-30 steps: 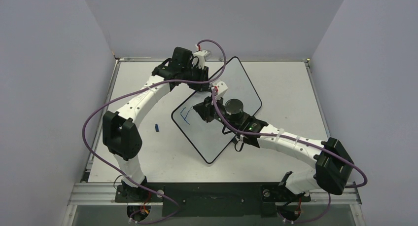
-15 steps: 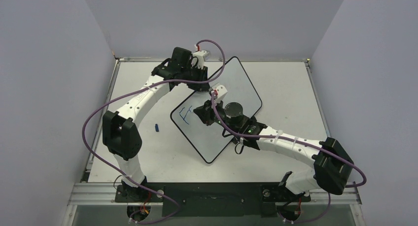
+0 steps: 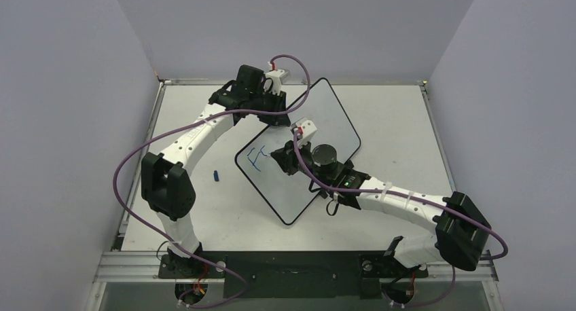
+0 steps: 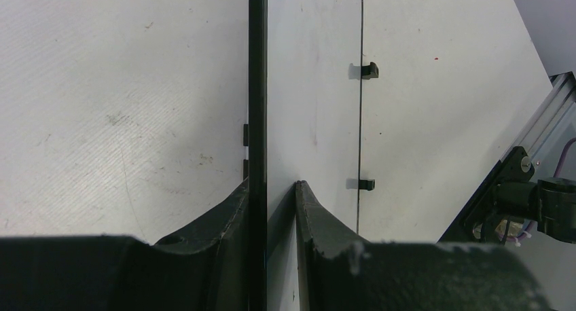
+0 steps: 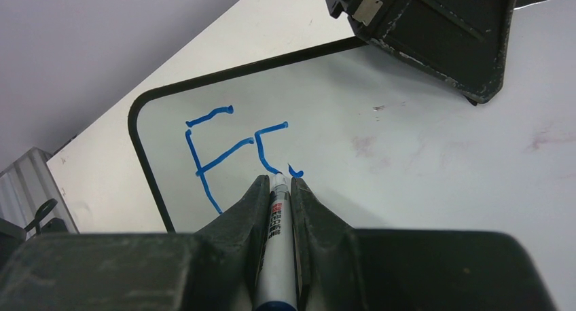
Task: Write a sentence on the whiteboard
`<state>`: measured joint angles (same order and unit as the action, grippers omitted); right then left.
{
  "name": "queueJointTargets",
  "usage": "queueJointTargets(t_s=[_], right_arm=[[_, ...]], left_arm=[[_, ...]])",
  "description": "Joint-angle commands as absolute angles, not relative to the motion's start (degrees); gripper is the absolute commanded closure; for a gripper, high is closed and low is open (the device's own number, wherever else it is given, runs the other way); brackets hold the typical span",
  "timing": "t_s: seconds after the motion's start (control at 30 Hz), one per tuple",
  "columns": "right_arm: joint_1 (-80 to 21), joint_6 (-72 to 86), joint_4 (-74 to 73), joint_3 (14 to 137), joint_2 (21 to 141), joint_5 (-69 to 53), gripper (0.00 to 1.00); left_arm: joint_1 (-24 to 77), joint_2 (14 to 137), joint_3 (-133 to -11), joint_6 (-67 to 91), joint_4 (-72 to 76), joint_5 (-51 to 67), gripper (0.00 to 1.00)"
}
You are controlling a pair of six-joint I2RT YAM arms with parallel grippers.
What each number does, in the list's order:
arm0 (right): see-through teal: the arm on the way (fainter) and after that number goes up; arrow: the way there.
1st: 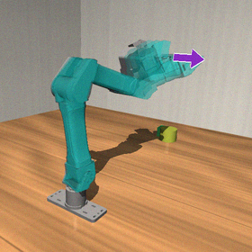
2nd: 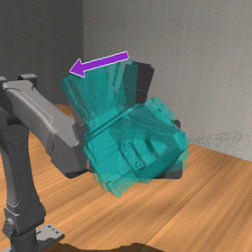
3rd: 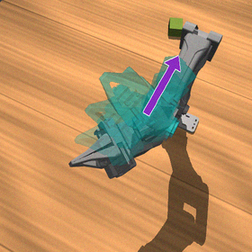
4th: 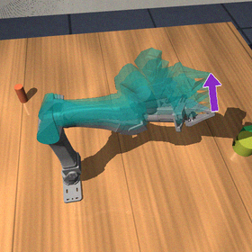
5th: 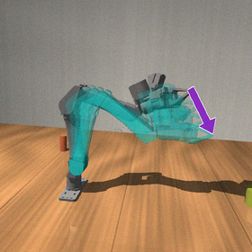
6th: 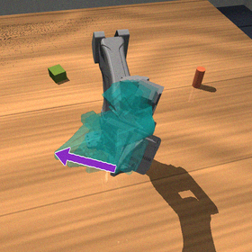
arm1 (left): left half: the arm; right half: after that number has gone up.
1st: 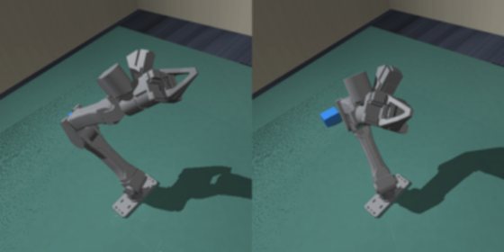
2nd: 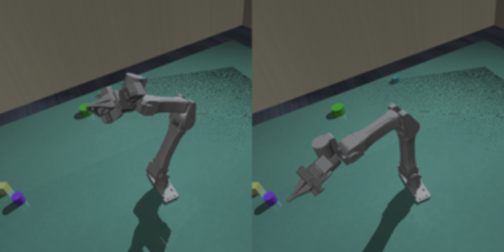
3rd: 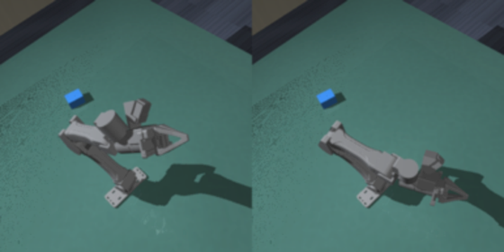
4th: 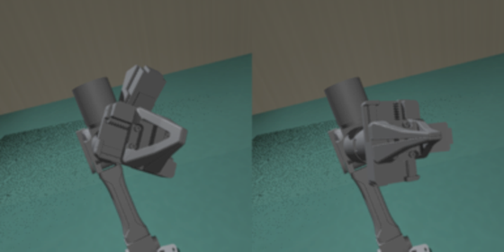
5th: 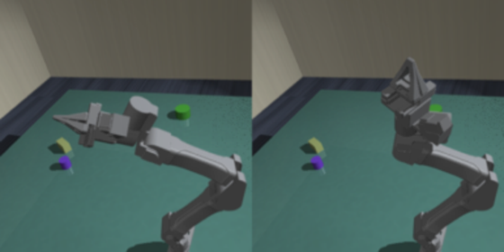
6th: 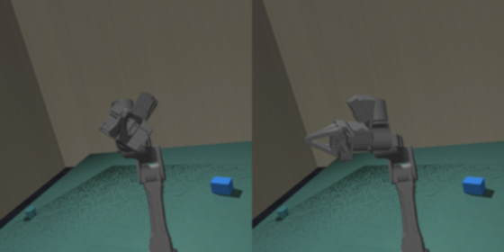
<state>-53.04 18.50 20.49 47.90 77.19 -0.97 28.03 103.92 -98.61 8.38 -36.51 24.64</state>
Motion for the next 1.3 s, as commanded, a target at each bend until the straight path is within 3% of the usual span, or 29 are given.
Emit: queueJointTargets(t_s=[0.0,1.27], right_arm=[[-52.70,17.49,19.48,46.90,76.02,2.22,1.00],[-52.59,17.72,17.99,56.84,80.33,1.64,1.00]], left_arm=[[28.12,99.95,-99.17,5.10,-31.99,21.44,1.00],[28.48,99.77,-98.83,5.10,-31.79,21.27,1.00]])
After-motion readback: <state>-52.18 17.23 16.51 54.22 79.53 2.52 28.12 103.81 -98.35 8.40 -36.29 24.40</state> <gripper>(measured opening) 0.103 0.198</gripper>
